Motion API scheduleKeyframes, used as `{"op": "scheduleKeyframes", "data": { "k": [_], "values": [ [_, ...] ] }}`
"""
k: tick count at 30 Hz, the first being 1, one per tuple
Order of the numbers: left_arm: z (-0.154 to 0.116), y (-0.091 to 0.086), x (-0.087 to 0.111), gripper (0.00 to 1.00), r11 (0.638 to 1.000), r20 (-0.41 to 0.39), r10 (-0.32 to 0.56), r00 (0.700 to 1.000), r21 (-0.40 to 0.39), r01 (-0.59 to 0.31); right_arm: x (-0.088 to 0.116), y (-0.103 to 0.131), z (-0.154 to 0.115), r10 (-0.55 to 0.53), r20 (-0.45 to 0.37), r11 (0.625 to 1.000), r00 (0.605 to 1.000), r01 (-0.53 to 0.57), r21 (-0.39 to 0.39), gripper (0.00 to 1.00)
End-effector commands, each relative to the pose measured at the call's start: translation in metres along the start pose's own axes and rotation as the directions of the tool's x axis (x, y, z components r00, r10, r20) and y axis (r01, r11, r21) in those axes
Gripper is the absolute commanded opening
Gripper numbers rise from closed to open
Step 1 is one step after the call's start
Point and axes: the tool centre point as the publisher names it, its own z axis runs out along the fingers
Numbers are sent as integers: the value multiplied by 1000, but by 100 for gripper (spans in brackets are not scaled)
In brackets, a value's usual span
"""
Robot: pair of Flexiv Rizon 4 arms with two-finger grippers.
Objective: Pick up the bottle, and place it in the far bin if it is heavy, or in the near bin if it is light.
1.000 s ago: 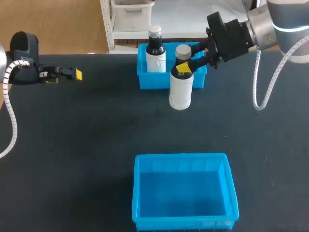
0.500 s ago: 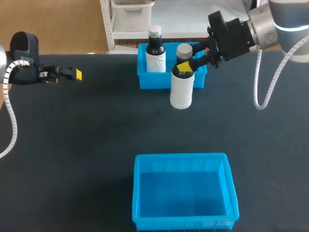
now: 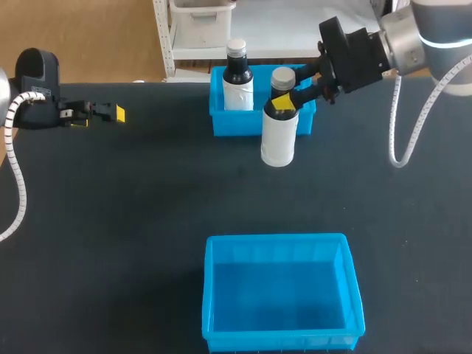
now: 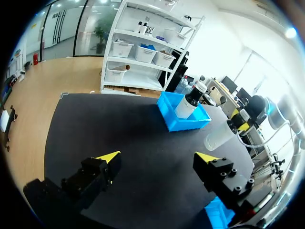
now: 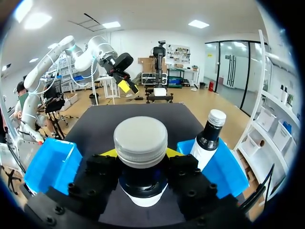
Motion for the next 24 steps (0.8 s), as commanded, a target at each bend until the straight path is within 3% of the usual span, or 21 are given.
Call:
{"op": "scheduleKeyframes", "data": {
  "k": [1,12,24],
  "values": [
    [0,0,0,100,1000,0,0,1000,0,0,0,0,-6,8,-5,1000,1000,-8,9,0],
    [0,0,0,100,1000,0,0,1000,0,0,7,-7,-34,26,-24,998,999,-25,58,0],
    [0,0,0,100,1000,0,0,1000,0,0,-3,-31,-62,39,-23,994,999,-36,102,0]
  ]
}}
